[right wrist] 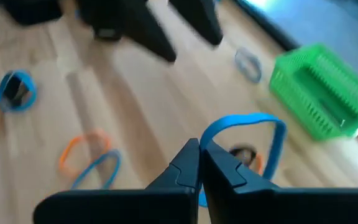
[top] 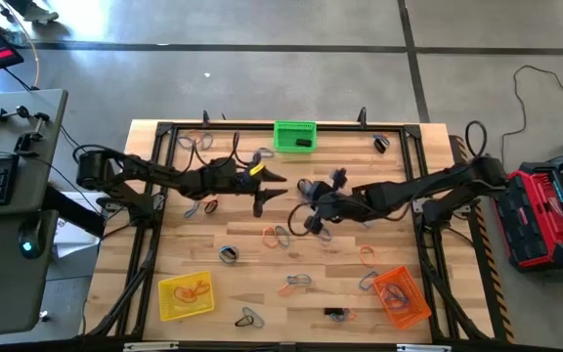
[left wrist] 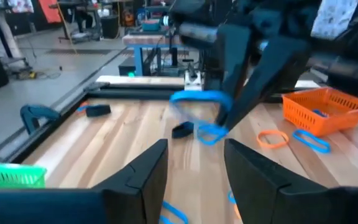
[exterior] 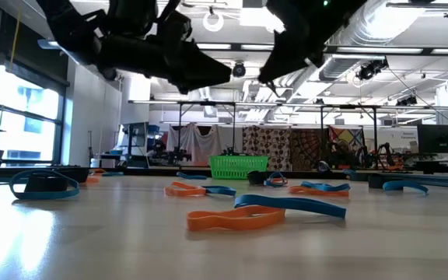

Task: Sort rubber bands into baskets
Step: Put the blue rubber band into the orange bin

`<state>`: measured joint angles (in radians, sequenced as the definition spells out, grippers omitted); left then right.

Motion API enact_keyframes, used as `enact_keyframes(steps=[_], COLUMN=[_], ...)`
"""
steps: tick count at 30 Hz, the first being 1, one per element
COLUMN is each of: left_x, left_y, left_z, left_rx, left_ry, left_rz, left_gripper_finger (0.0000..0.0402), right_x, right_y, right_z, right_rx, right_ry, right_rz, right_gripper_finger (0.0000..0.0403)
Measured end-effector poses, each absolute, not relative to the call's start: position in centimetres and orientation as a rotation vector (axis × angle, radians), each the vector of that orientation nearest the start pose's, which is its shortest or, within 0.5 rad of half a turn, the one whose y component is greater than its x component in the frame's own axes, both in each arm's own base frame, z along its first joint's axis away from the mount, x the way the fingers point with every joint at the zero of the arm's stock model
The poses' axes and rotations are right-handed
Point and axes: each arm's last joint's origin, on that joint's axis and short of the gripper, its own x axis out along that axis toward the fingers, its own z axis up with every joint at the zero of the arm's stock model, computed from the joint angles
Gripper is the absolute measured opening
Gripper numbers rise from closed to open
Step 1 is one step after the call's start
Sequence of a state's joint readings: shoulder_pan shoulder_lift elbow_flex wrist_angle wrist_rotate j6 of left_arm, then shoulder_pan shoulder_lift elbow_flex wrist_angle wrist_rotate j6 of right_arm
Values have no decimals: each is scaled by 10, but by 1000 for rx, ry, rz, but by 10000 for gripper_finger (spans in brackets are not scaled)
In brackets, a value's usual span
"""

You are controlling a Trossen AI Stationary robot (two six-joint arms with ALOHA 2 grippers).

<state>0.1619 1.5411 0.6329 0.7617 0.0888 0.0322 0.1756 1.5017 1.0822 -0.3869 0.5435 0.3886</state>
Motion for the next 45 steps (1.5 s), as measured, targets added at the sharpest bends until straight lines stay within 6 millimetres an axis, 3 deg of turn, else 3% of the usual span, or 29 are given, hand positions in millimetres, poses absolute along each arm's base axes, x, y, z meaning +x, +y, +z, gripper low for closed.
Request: enact_keyframes(steps=[9, 23, 34, 45], left_x=[299, 299, 299, 299], left_y=[46, 46, 46, 46], left_z=[193, 192, 192, 192], left_rx=[8, 8, 8, 8], left_ry=[164, 169, 171, 170], left_rz=[64, 63, 63, 69], left_gripper_finger=[154, 154, 154, 154], right_x=[286, 228, 185, 174], right_y=[75, 136, 195, 225], right_z=[277, 272, 270, 245], right_rx=[208, 506, 775, 744], right_ry=[982, 1327, 1322, 1327], right_rz=[-378, -500, -602, -713], right_gripper_finger=[0, 0, 0, 0])
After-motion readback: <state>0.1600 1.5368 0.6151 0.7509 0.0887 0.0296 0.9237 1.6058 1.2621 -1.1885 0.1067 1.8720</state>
